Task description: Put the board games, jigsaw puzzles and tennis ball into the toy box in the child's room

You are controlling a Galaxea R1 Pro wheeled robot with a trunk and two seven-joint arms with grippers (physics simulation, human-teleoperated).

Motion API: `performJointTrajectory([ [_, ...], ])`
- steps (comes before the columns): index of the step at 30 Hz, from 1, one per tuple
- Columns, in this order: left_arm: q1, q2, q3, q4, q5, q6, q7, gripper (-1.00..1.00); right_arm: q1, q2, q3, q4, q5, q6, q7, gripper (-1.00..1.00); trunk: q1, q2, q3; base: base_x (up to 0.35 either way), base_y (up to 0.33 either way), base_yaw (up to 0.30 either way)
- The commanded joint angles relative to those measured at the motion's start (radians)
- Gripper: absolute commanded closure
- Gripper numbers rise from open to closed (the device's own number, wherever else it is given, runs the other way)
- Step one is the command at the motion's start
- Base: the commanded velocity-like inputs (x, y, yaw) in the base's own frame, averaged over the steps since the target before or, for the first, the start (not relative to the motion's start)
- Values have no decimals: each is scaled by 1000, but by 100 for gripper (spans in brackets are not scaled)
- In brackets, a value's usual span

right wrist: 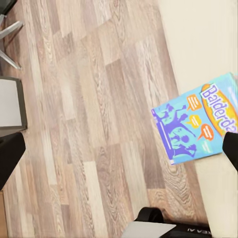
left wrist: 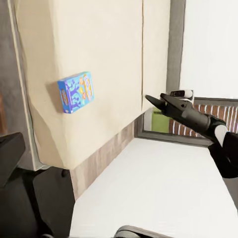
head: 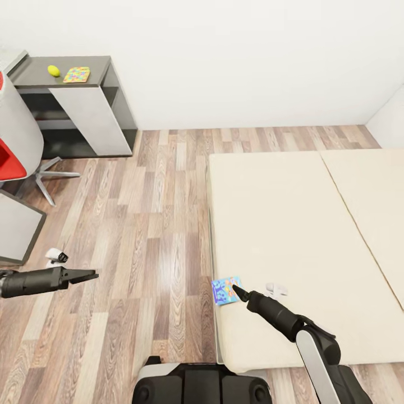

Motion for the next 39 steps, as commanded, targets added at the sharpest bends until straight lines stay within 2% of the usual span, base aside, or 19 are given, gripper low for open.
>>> performJointTrajectory([
  [1,-1,-9,-3,1,0,12,32,-100,0,0,-1,0,-2,6,-9,-100,1,-2,0,0,0,0],
  [5,-2,-28,-2,1,-6,13,97,-100,0,0,-1,2,-2,7,-22,-100,1,-2,7,0,0,0],
  [9,-4,-52,0,2,-7,14,201,-100,1,0,-1,3,-2,7,-29,-100,1,-2,14,0,0,0],
  [14,-5,-65,0,2,-8,15,258,-100,0,0,-1,4,-2,8,-31,-100,1,-2,22,0,0,0],
  [22,-5,-69,3,2,-10,14,299,-100,-1,0,-1,5,-2,10,-32,-100,1,-2,35,0,0,0],
  [27,-6,-70,5,2,-10,14,401,-100,-3,0,-1,11,-2,10,-33,-100,1,-2,43,0,0,0],
  [29,-6,-73,5,2,-8,14,483,-100,-6,0,-1,29,-1,10,-33,-100,1,-2,47,0,0,0],
  [31,-7,-79,5,2,-6,14,535,-100,-8,0,-1,43,-1,10,-33,-100,1,-2,50,0,0,0],
  [33,-8,-84,5,2,-4,15,567,-100,-10,0,-1,51,-1,10,-33,-100,1,-2,53,0,0,0],
  [39,-9,-88,6,2,-3,15,600,-100,-11,0,-1,58,-2,10,-32,-100,1,-2,63,0,0,0],
])
